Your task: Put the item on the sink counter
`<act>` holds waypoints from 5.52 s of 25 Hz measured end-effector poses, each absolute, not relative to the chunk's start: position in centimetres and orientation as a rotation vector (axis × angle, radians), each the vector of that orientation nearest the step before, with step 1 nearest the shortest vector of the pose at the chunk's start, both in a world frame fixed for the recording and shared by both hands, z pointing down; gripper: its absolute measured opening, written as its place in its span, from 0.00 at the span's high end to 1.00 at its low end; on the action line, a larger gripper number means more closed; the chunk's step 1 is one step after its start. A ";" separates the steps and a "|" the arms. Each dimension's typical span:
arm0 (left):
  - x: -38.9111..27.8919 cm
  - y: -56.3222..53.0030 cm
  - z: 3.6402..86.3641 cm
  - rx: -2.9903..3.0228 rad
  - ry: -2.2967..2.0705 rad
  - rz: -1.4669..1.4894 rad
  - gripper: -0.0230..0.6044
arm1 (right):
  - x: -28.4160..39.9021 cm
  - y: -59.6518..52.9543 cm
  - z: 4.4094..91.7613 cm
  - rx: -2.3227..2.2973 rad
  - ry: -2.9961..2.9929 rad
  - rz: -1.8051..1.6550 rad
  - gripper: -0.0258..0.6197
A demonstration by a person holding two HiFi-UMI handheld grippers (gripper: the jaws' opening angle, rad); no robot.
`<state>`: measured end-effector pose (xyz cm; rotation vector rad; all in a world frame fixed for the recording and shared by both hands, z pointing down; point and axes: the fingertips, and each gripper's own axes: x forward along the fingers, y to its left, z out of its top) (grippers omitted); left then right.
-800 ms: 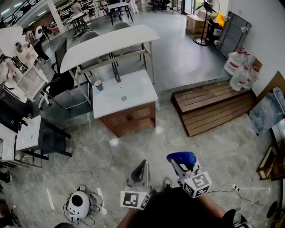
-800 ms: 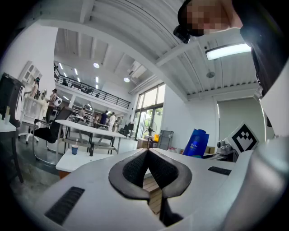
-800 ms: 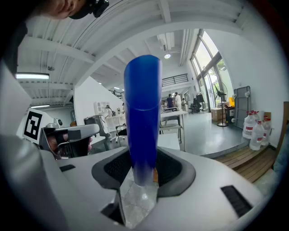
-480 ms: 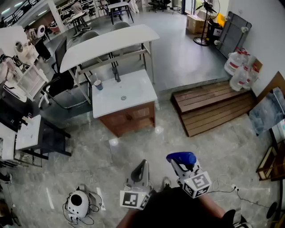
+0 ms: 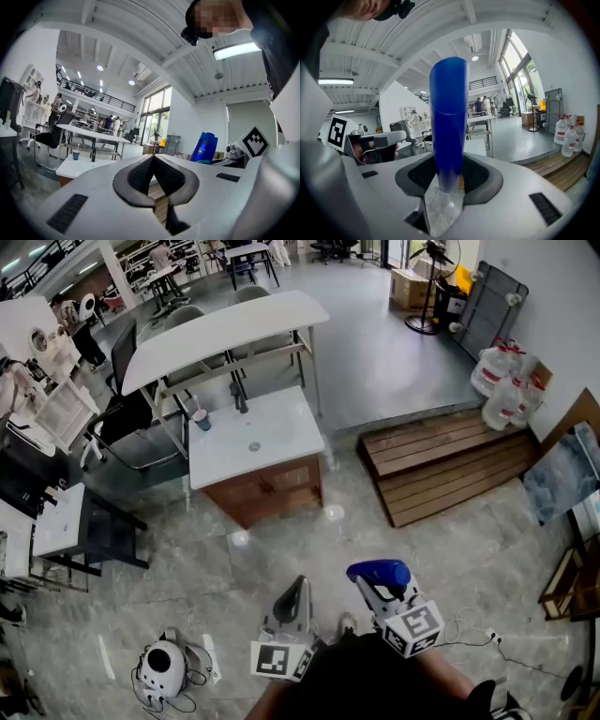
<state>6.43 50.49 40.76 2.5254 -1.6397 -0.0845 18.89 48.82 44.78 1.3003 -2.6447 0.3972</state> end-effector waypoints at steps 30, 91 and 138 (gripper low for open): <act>9.1 41.5 42.3 2.470 -1.717 -0.063 0.94 | 21.0 38.9 46.5 1.194 -2.671 0.398 0.71; -4.0 -4.3 40.6 2.282 -1.890 -0.141 0.94 | 7.0 -11.9 46.2 0.875 -2.679 0.273 0.71; -12.7 -23.1 42.8 2.214 -1.793 -0.131 0.94 | -6.9 -35.3 62.4 0.399 -2.592 0.017 0.71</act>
